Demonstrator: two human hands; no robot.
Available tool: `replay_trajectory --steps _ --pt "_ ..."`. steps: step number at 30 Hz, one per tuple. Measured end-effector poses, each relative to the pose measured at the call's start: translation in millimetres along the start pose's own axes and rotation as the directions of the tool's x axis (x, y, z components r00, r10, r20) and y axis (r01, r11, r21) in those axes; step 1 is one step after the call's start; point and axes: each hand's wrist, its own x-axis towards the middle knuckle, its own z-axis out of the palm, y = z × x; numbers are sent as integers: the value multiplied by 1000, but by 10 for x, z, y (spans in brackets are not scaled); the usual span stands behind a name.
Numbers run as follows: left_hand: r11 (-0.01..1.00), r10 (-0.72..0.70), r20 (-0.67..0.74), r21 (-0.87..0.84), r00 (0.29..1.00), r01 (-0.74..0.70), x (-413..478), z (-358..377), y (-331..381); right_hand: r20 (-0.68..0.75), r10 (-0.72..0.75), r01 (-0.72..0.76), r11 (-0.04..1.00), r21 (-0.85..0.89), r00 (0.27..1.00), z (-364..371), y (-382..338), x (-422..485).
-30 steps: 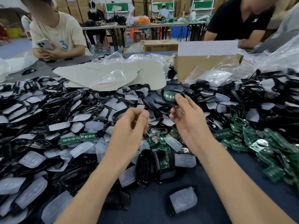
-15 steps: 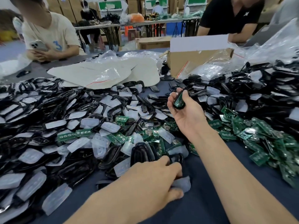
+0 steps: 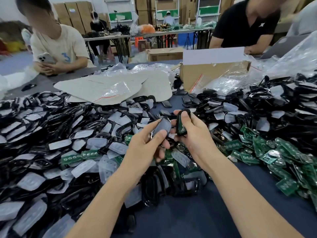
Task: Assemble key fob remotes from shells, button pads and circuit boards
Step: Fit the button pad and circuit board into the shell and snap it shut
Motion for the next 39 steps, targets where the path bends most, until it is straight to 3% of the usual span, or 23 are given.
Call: replay_trajectory --steps 3,7,14,22,28,39 --pt "998 -9 -51 -55 999 6 11 -42 -38 27 -56 60 986 -158 998 24 19 -33" --pt "999 3 -102 -53 995 -8 32 -88 -45 100 -73 96 965 -245 992 58 57 -67" --pt "1000 -8 -77 -11 997 7 47 -86 -78 235 -131 218 893 -394 963 78 138 -84" --pt "999 32 -97 24 995 -29 64 -112 -133 231 -168 249 885 -393 958 66 157 -54" --pt "994 60 -213 -80 975 -79 54 -73 -152 209 -120 180 937 -298 971 97 132 -78" --pt "954 79 -339 -247 937 -170 68 -76 -80 316 3 57 982 -182 949 183 210 -90"
